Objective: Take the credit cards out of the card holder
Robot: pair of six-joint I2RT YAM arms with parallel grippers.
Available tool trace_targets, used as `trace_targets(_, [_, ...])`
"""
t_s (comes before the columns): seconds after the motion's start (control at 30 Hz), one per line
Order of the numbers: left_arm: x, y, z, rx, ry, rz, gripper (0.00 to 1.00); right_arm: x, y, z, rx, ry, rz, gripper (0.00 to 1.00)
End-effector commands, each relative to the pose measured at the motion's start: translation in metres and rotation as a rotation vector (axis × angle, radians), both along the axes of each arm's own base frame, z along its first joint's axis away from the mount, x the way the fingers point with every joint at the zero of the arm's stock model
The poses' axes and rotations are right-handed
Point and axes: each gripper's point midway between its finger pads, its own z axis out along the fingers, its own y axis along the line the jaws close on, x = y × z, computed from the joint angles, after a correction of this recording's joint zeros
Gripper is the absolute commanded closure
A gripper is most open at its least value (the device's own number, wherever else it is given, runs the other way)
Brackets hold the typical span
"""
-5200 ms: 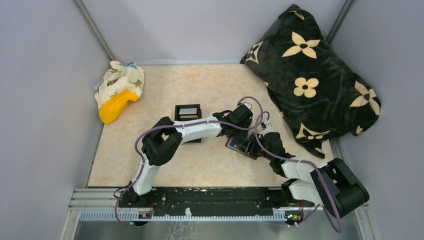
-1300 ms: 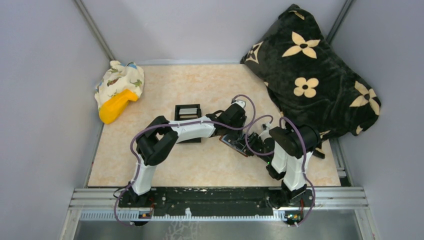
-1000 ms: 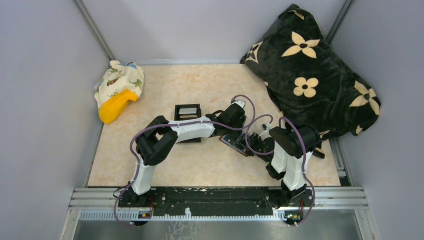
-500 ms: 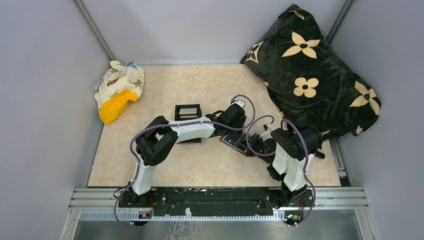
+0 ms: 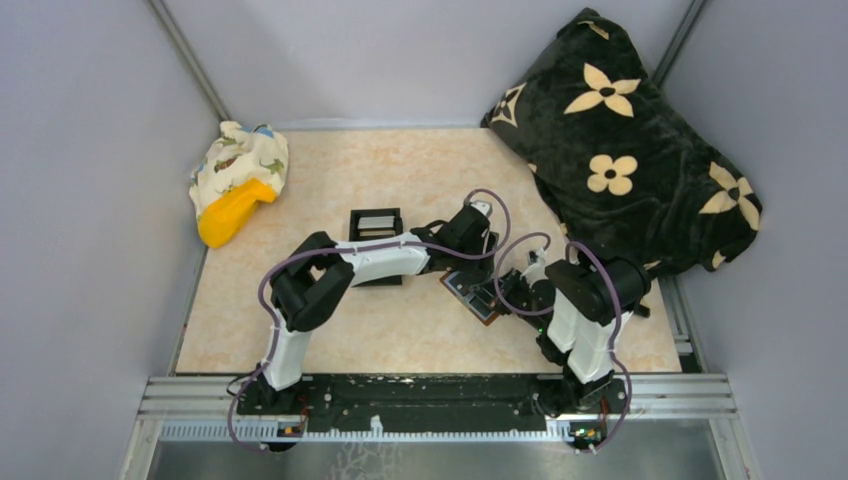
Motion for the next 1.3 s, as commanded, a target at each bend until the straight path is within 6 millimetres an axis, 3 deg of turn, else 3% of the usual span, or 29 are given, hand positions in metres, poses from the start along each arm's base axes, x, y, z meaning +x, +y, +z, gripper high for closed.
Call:
trace_targets(0.0, [-0.041,0.028,-0.047,0.109,0.198,-0.022,0.27,-0.003,-0.001,0.04,0.058,-0.164,0.01,1.0])
trace_targets(0.17, [-0.037,0.032,-0.044,0.099,0.193,-0.012,0.29,-0.01,-0.004,0.036,0.048,-0.15,0.008,1.0])
trace_targets(0.33, [-0.038,0.036,-0.049,0.101,0.205,-0.013,0.64,-0.012,-0.018,0.037,0.053,-0.136,-0.064,1.0])
trace_targets(0.4, [-0.038,0.04,-0.051,0.111,0.203,-0.005,0.67,-0.011,-0.025,0.039,0.06,-0.129,-0.11,0.77])
trace_targets(0.43, [-0.038,0.042,-0.052,0.117,0.2,-0.002,0.66,-0.01,-0.027,0.04,0.062,-0.128,-0.123,0.69])
trace_targets(0.5, [-0.036,0.047,-0.05,0.132,0.185,0.011,0.55,-0.009,-0.031,0.041,0.067,-0.124,-0.15,0.62])
trace_targets(0.6, [-0.032,0.053,-0.047,0.16,0.164,0.023,0.49,-0.007,-0.04,0.044,0.066,-0.129,-0.202,0.62])
trace_targets(0.83, [-0.021,0.066,-0.033,0.183,0.124,0.051,0.39,-0.003,-0.054,0.016,-0.139,-0.021,-0.252,0.63])
trace_targets(0.97, [-0.02,0.065,-0.023,0.171,0.113,0.054,0.34,0.003,-0.07,0.035,-0.287,-0.056,-0.286,0.64])
trace_targets(1.03, [-0.02,0.063,-0.015,0.147,0.109,0.052,0.32,0.001,-0.067,0.039,-0.304,-0.054,-0.258,0.64])
trace_targets(1.2, [-0.023,0.064,0.004,0.113,0.096,0.045,0.32,-0.003,-0.051,0.022,-0.328,-0.007,-0.178,0.64])
trace_targets(1.27, [-0.026,0.07,0.007,0.114,0.093,0.05,0.32,0.001,-0.043,0.025,-0.312,-0.024,-0.154,0.64])
